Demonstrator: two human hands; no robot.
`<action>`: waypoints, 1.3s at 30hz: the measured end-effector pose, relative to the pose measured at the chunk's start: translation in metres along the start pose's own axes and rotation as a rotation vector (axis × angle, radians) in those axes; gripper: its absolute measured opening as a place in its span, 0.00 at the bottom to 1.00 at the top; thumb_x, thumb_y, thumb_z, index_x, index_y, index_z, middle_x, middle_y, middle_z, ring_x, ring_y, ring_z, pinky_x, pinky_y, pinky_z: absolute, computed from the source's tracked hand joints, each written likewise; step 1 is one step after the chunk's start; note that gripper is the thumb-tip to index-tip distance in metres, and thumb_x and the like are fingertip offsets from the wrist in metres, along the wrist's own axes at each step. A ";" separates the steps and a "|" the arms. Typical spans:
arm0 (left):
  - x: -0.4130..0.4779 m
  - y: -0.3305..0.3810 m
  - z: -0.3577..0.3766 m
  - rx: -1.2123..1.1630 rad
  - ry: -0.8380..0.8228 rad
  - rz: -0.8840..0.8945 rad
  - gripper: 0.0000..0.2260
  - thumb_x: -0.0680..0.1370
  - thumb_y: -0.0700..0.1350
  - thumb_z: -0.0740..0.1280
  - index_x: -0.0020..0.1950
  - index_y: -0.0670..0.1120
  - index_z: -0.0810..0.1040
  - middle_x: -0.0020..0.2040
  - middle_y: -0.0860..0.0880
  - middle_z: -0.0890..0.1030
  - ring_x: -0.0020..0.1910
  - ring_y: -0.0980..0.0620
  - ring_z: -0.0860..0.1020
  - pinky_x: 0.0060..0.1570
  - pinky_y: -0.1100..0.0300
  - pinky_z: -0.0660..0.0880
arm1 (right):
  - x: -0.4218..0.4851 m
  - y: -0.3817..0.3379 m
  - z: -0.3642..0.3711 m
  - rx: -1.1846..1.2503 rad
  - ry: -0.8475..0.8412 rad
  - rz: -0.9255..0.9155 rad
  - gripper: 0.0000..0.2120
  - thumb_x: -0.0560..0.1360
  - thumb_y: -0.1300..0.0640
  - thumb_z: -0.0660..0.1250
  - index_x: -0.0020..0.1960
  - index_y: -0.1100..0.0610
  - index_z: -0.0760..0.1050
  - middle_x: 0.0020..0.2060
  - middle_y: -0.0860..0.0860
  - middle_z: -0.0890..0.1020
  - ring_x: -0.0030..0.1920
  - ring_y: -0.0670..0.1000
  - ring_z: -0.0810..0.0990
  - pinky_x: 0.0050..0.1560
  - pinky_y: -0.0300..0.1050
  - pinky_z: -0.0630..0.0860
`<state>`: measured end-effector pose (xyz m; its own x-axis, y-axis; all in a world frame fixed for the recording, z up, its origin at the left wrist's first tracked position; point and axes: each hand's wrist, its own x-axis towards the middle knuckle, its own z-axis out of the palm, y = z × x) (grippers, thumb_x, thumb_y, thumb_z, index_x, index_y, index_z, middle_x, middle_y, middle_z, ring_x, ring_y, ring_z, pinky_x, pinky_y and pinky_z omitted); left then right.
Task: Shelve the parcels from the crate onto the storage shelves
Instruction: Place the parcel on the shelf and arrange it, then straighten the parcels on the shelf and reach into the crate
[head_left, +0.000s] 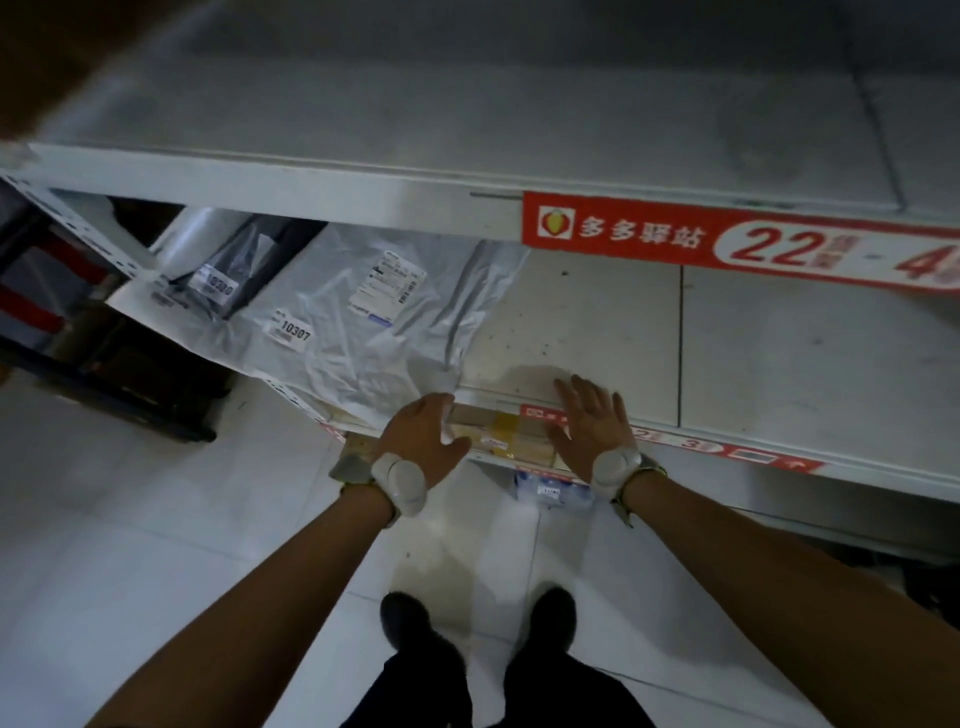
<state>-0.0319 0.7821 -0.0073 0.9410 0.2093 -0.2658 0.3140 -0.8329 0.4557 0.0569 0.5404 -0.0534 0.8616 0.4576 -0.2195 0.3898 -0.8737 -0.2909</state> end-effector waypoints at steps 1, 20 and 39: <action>-0.002 0.005 0.005 0.072 0.019 0.024 0.33 0.74 0.57 0.71 0.76 0.48 0.65 0.74 0.45 0.69 0.73 0.44 0.67 0.72 0.52 0.63 | -0.003 0.006 -0.001 -0.019 0.006 -0.012 0.43 0.71 0.31 0.34 0.81 0.51 0.49 0.80 0.54 0.55 0.79 0.59 0.53 0.77 0.60 0.44; -0.084 0.077 0.048 0.274 0.071 0.234 0.44 0.69 0.70 0.55 0.81 0.55 0.47 0.81 0.49 0.50 0.80 0.45 0.50 0.77 0.47 0.47 | -0.133 0.044 -0.026 -0.153 0.085 0.034 0.49 0.67 0.23 0.27 0.81 0.47 0.43 0.81 0.53 0.47 0.80 0.56 0.46 0.77 0.62 0.42; -0.176 0.182 0.135 0.014 -0.001 0.394 0.47 0.65 0.74 0.59 0.79 0.53 0.54 0.79 0.44 0.60 0.76 0.39 0.62 0.70 0.41 0.65 | -0.328 0.132 -0.050 -0.198 0.078 0.287 0.41 0.76 0.29 0.54 0.80 0.45 0.43 0.80 0.53 0.51 0.79 0.57 0.52 0.78 0.59 0.51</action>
<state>-0.1577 0.5240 0.0078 0.9890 -0.1284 -0.0739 -0.0729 -0.8561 0.5117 -0.1581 0.2669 0.0270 0.9646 0.1811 -0.1919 0.1767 -0.9835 -0.0397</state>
